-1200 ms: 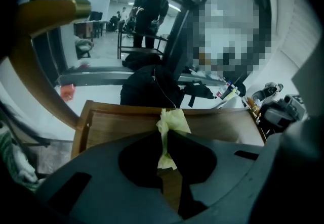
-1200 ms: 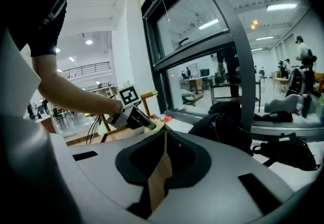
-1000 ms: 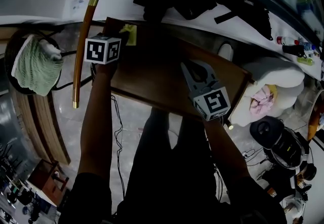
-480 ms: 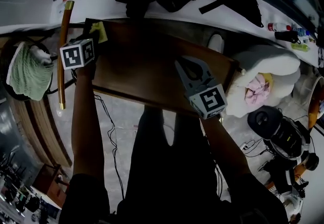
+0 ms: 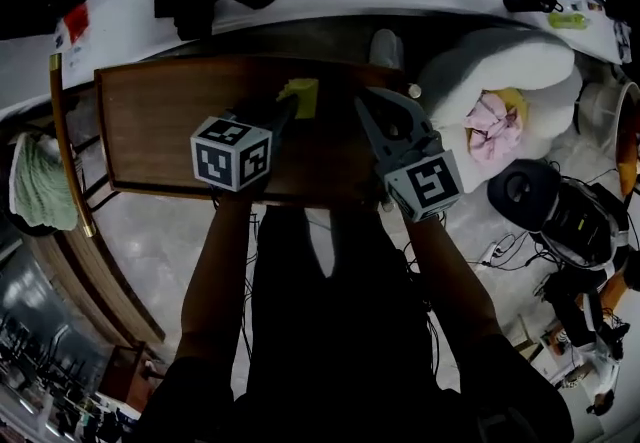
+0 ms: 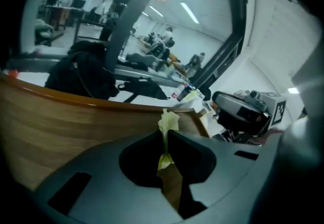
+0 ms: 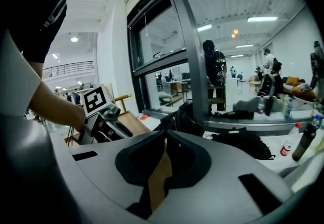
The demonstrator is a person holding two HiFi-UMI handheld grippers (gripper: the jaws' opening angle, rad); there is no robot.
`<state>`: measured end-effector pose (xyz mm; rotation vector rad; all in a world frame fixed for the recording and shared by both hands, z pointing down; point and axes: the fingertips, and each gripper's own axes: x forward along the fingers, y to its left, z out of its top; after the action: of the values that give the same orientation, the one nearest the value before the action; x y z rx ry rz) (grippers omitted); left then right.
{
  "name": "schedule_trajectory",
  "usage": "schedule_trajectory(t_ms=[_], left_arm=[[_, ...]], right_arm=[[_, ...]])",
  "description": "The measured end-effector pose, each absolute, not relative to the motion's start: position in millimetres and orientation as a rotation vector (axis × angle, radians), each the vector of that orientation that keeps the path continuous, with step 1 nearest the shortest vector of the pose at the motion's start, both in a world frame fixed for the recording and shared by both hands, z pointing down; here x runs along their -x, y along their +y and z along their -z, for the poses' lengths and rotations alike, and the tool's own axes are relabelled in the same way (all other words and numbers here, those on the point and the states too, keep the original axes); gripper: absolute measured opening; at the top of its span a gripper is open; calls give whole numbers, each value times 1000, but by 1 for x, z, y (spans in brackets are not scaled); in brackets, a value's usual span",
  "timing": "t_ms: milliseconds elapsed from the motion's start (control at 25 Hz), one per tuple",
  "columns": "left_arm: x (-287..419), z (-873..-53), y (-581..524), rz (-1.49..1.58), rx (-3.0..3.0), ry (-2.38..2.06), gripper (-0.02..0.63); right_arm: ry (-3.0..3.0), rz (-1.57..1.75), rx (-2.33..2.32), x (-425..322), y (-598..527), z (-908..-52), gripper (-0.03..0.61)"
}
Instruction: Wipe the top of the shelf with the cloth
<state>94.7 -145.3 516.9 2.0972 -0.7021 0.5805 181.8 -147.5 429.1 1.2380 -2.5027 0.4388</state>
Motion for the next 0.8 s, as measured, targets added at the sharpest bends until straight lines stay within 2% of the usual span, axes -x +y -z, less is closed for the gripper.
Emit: schedule_trajectory(t_ms=[120,280,520,800], left_arm=[[-166,-516,-124,-599,-2120,-578,37],[-216,-523,-112,-646,-2119,-528,35],[-233,-536,-108,-719,-2097,-560,35],[-234,-535,-106,-862,-2194,-593,35]], right_arm=[[-2468,-440,-1289,-225,-141,-430,28],[-2448,-459,-1330,-266,-129,-436,28],[-2458,-499,-1331,-292,-116,-444,28],[-2484,-502,-1273,-275,-117,-445,28]])
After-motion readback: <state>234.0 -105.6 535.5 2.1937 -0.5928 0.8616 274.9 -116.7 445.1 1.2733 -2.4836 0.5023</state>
